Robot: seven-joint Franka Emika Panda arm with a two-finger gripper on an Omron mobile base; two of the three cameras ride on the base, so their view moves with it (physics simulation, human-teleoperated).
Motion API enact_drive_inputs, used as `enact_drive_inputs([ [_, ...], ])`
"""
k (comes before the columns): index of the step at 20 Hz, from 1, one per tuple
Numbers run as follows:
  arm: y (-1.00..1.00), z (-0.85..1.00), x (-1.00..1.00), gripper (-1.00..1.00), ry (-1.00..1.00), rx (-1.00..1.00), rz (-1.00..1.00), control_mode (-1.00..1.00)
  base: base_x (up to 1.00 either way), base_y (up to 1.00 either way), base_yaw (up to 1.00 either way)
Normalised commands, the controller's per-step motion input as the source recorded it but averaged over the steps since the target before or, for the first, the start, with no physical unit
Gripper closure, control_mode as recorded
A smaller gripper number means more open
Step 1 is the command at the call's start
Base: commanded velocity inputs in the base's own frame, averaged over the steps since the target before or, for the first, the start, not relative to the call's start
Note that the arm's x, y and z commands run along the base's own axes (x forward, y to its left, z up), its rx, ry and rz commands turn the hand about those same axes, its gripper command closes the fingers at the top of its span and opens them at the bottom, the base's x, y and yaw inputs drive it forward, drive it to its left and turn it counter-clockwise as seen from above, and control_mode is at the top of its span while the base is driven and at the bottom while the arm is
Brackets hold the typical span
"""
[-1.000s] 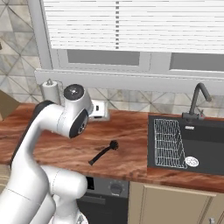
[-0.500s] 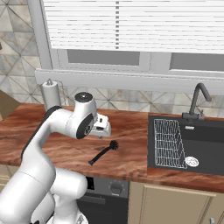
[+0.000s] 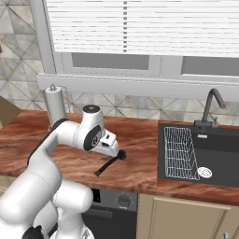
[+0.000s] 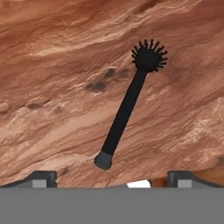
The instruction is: Grab the spray bottle from the cabinet, then place it next to the cutting board for sanitizing. Then grab the dish brush from the countertop next to the sink and place it next to the cutting board.
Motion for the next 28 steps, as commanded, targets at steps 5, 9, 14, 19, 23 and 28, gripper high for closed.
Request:
enact_drive_inputs([
  [5, -0.24, -0.08, 0.00, -1.00, 0.05, 0.00, -0.10, -1.00, 0.00, 0.00, 0.00],
  [9, -0.12, -0.13, 0.01, -1.00, 0.00, 0.00, -0.04, -1.00, 0.00, 0.00, 0.00],
  [14, 0.00, -0.31, 0.26, -1.00, 0.06, 0.00, 0.00, -1.00, 0.00, 0.00, 0.00],
  [19, -0.01, -0.35, 0.11, -1.00, 0.12, 0.00, 0.00, -1.00, 0.00, 0.00, 0.00],
  [23, 0.00, -0.34, 0.13, -1.00, 0.14, 0.00, 0.00, -1.00, 0.00, 0.00, 0.00],
  [28, 0.00, -0.24, 0.18, -1.00, 0.09, 0.00, 0.00, -1.00, 0.00, 0.00, 0.00],
])
